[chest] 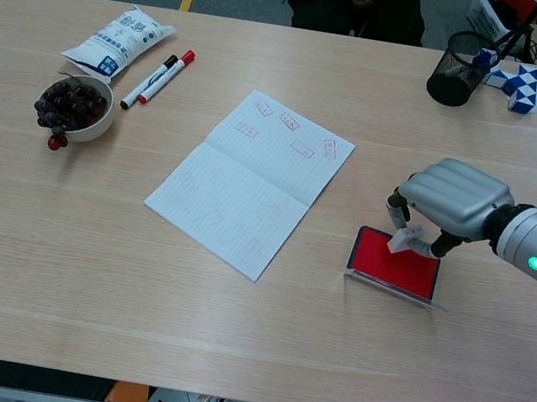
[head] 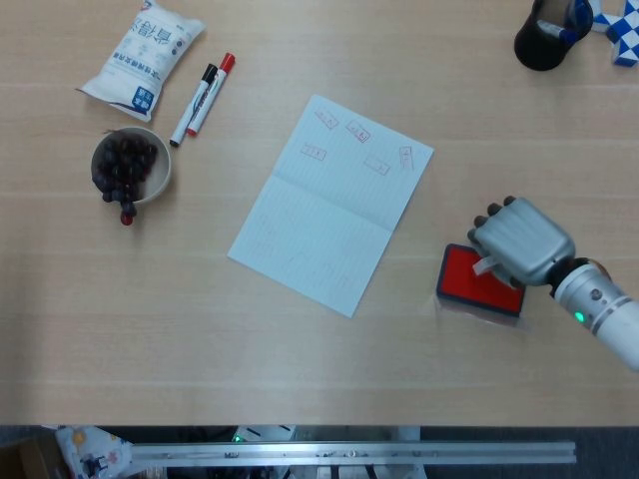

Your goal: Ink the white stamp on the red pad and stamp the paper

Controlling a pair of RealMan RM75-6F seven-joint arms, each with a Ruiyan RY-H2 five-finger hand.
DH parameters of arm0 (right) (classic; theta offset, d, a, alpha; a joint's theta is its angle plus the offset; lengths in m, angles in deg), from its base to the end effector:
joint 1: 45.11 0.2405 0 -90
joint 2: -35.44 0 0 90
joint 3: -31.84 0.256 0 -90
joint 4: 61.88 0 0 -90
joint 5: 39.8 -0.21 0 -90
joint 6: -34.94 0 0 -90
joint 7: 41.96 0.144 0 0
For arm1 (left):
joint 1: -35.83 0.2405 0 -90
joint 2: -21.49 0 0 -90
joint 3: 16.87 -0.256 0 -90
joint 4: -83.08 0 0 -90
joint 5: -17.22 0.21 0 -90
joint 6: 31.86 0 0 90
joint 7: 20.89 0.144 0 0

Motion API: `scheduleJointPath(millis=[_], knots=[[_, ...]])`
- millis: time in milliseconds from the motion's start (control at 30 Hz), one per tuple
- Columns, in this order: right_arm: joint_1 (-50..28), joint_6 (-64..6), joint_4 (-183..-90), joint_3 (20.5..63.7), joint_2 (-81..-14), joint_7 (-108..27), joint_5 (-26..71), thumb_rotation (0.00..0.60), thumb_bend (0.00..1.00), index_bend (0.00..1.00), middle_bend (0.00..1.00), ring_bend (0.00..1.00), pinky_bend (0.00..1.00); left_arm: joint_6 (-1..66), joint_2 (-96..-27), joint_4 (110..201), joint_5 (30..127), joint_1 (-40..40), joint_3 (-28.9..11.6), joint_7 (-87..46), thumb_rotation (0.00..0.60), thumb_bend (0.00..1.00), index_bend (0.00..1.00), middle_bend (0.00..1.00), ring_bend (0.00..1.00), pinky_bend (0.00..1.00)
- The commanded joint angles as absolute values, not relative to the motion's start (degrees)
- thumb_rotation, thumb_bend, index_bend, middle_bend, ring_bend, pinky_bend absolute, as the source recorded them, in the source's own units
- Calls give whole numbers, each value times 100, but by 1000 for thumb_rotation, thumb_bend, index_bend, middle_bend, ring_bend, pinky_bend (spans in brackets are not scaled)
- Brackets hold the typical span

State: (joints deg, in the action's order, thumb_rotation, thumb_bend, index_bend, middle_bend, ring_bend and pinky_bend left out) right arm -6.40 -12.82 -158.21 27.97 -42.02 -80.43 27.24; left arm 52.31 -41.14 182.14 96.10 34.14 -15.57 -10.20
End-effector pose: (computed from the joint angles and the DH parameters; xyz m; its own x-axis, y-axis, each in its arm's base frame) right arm -0.2060 -0.2638 -0.0102 0.8053 -0.3379 0.4872 -0.5831 -0.6003 0.5474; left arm -0.3182 0.1551 0.1565 0.4660 0.0975 0.8794 0.8673 0.1461 -0.4758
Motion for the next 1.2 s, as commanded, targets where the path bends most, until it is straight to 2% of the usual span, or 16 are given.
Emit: scheduleJointPath(millis=[33, 433, 1200], knots=[[-620, -1321, -15815, 2768, -4252, -8129, 2670, 600, 414, 658, 472, 360, 399, 5216, -4110, 18201, 9610, 3416, -1565, -1037, 600, 175, 209, 151, 177, 99], [-621, -1493, -15782, 2646, -4364, -8400, 2731, 600, 435, 700, 501, 380, 399, 5225, -4099, 18173, 9646, 3436, -1578, -1096, 600, 175, 209, 151, 177, 100], [-675, -1554, -15578, 2553, -4521, -8399, 2792, 600, 440, 716, 514, 390, 399, 5156, -4077, 18141, 9599, 3459, -1597, -1151, 600, 174, 201, 143, 177, 99]])
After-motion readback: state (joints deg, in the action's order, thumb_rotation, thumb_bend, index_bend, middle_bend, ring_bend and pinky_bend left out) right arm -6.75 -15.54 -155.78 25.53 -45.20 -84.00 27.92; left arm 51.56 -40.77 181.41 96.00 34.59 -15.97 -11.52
